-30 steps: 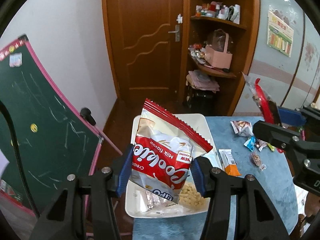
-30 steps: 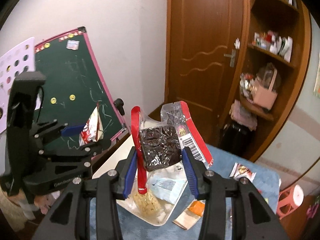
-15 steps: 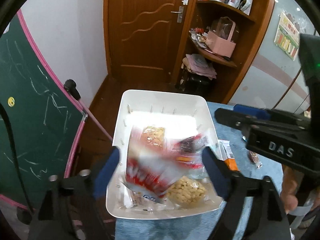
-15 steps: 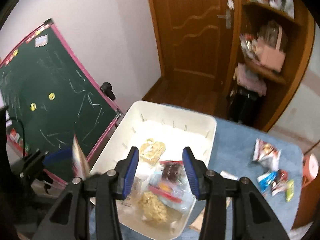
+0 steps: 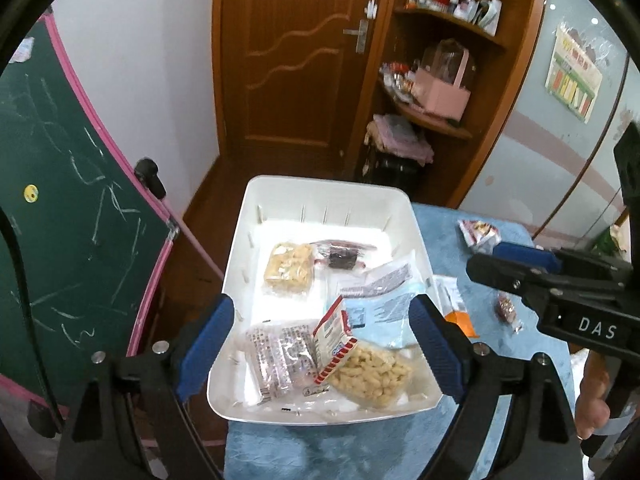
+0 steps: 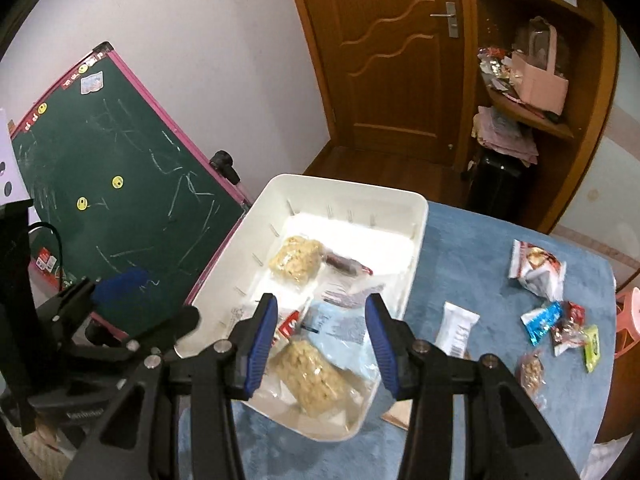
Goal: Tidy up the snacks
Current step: 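Move both tools back toward the nut bag and green pastry pack, then grasp the clear nut bag with the left tool while the right tool grasps the green pastry pack, then carry the nut bag and green pastry pack over the tray and release them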
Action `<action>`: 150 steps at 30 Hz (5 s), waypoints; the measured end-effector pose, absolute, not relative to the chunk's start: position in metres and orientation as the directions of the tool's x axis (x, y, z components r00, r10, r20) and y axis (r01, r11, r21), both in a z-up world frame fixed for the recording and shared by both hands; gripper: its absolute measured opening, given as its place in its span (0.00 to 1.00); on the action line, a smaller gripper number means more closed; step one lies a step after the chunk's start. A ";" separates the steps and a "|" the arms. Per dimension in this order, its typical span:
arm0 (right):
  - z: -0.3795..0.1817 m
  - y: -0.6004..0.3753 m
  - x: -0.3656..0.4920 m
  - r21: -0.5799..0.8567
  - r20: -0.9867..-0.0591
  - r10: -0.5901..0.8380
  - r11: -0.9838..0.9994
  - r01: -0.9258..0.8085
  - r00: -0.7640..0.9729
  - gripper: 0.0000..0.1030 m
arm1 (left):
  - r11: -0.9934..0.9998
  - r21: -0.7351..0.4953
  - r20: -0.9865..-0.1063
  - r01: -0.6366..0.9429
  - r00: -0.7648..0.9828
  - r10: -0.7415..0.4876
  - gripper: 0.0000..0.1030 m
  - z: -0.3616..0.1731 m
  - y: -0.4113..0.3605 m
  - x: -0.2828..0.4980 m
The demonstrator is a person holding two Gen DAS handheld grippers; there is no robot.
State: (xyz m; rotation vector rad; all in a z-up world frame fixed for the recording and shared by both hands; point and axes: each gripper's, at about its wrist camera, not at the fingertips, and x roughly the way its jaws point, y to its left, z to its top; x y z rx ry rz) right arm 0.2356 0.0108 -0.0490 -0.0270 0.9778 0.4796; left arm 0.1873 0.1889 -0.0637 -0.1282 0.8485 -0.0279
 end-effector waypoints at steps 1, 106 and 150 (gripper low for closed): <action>-0.048 0.006 0.232 0.187 -0.799 0.376 0.898 -0.399 0.469 0.45 | 0.992 -0.124 -0.734 -0.021 0.674 -0.077 0.86 -0.062 0.186 0.182; -0.144 -0.283 0.124 0.244 -0.790 0.168 0.968 0.051 0.590 0.40 | 0.988 -0.095 -0.863 0.125 0.485 -0.145 0.47 -0.156 -0.066 0.152; -0.002 0.005 0.122 0.009 -0.603 0.289 0.934 -0.356 0.743 0.40 | 0.985 -0.094 -0.625 -0.143 0.779 0.053 0.47 -0.049 0.179 0.144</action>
